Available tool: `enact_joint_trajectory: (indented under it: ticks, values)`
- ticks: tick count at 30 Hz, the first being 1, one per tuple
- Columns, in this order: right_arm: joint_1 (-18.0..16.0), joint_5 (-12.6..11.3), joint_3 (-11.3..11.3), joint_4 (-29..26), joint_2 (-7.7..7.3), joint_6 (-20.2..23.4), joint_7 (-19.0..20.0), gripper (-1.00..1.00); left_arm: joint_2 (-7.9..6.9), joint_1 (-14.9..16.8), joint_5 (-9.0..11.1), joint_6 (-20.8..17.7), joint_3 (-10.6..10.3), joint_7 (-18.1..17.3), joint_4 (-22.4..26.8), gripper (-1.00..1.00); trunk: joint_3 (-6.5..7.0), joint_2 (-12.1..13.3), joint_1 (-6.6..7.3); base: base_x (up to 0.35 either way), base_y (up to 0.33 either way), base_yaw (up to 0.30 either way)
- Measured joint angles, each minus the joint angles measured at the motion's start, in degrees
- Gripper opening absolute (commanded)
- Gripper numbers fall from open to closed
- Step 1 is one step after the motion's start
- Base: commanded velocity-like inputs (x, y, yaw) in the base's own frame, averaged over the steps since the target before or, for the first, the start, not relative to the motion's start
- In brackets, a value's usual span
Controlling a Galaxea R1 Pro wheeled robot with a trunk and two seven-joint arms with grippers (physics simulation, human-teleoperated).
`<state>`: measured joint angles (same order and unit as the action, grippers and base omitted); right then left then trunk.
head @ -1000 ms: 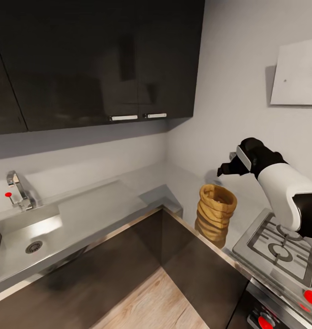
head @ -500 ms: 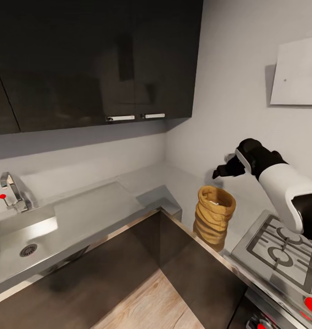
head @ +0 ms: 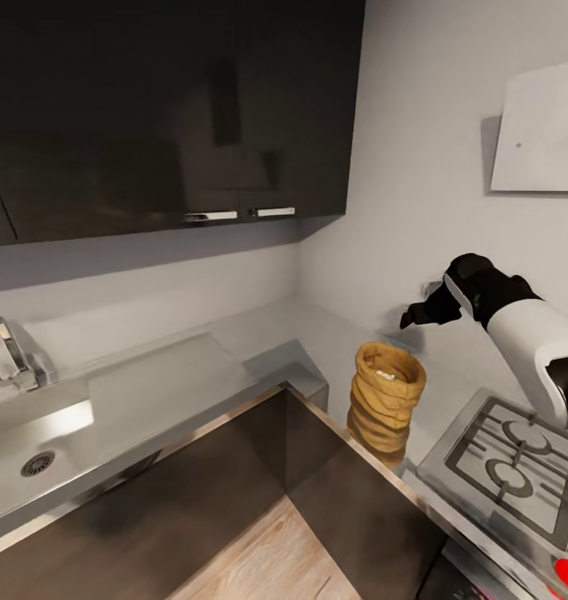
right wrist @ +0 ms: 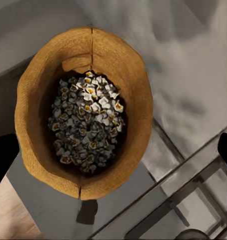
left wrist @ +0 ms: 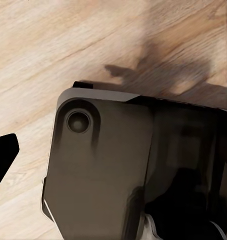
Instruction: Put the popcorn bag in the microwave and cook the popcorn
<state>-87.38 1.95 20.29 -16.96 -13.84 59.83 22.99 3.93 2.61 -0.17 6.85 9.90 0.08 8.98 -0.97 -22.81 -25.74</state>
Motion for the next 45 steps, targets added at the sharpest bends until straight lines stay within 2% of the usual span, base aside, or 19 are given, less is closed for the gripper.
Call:
enact_joint_trajectory:
  ticks: [6,22,24,27,39,45]
  values:
    - [0.1,-0.1,2.3,0.1,-0.14,0.0,0.0,1.0,0.0,0.0,-0.1,0.0,0.0,0.0,0.0,1.0,0.0,0.0,-0.01,0.025,-0.025,0.0]
    - [0.2,-0.1,3.9,0.7,-0.14,0.0,0.3,1.0,0.08,-0.1,-0.1,0.1,0.0,0.0,0.0,1.0,0.0,0.0,-0.01,0.066,-0.066,0.0]
    - [-0.4,-0.1,4.1,1.3,0.44,0.0,0.9,1.0,0.26,-0.2,-0.3,-0.1,-0.3,-0.5,0.0,1.0,0.0,0.0,-0.01,0.0,0.0,0.0]
    - [-1.4,0.0,4.1,1.8,0.46,0.0,1.0,1.0,0.25,-0.3,-0.3,-0.1,-0.3,-0.5,0.0,1.0,0.0,0.0,-0.01,0.0,0.0,0.0]
    - [-2.1,-0.3,7.6,3.9,4.29,0.0,1.2,1.0,-0.39,-0.4,-0.1,-0.1,-0.4,-0.1,0.0,1.0,0.0,0.0,0.01,0.06,0.0,0.0]
    - [-2.0,-0.2,9.6,4.8,4.07,0.0,1.3,1.0,-0.4,-0.4,0.0,-0.1,-0.4,-0.1,0.0,1.0,0.0,0.0,-0.01,0.063,0.0,0.0]
